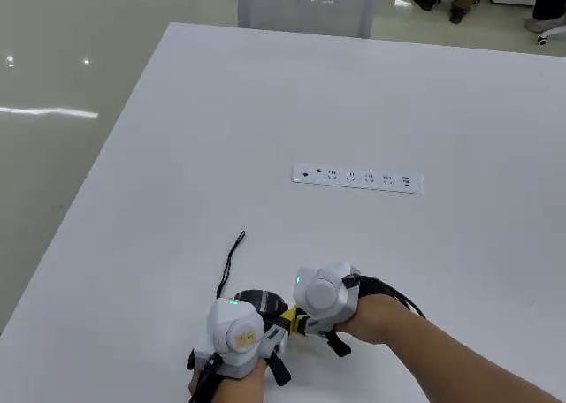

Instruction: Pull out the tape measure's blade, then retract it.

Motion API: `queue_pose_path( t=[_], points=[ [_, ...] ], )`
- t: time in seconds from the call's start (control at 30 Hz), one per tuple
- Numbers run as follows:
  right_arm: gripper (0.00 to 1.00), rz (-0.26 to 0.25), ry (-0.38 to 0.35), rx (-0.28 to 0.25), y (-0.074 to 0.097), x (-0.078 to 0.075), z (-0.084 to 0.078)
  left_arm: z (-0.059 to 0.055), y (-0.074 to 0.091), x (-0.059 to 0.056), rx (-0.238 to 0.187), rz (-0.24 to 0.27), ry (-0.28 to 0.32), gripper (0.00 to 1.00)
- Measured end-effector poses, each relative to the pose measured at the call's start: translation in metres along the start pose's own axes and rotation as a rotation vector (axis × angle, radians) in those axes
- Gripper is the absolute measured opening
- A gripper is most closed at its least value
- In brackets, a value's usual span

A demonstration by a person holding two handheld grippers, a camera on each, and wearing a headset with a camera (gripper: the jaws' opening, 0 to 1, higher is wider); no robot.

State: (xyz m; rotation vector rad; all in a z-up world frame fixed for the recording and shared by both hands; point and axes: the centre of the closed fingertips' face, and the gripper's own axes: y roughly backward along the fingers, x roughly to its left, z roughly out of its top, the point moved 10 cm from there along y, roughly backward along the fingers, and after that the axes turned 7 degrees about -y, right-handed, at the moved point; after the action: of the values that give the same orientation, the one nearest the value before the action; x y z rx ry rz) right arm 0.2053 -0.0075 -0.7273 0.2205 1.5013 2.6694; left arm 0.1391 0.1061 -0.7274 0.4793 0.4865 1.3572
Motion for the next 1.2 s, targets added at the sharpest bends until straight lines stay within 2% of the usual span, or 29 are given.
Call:
queue_pose_path(
  t=[0.4,0.6,0.73,0.8,0.9,0.97,1.0,1.1,1.2],
  points=[
    [0.14,0.004,0.027,-0.006,0.0,-0.001,0.0,0.001,0.001,0.0,-0.002,-0.004,-0.004,0.61],
    [0.15,0.002,0.014,-0.011,-0.001,0.0,-0.001,0.0,0.0,0.001,-0.005,-0.004,-0.008,0.61],
    [0.16,0.003,-0.021,-0.02,0.0,0.0,-0.004,-0.001,-0.001,0.002,-0.006,-0.006,-0.013,0.61],
    [0.2,-0.019,-0.011,-0.045,0.003,0.0,-0.005,-0.001,-0.001,0.002,-0.003,-0.008,-0.016,0.62],
    [0.28,-0.017,-0.03,-0.037,0.005,0.002,-0.009,0.0,0.0,0.001,-0.004,-0.009,-0.016,0.62],
    [0.28,-0.013,-0.043,-0.028,0.009,0.003,-0.013,0.0,0.0,0.001,-0.004,-0.009,-0.02,0.62],
    [0.31,-0.015,-0.05,-0.03,0.012,0.004,-0.015,0.001,0.0,0.001,-0.001,-0.009,-0.02,0.62],
    [0.41,-0.032,-0.063,-0.042,0.022,0.008,-0.018,0.002,0.0,0.001,-0.002,-0.015,-0.018,0.63],
    [0.43,-0.047,-0.075,-0.047,0.027,0.005,-0.023,0.001,0.0,0.002,0.004,-0.023,-0.022,0.63]
  ],
)
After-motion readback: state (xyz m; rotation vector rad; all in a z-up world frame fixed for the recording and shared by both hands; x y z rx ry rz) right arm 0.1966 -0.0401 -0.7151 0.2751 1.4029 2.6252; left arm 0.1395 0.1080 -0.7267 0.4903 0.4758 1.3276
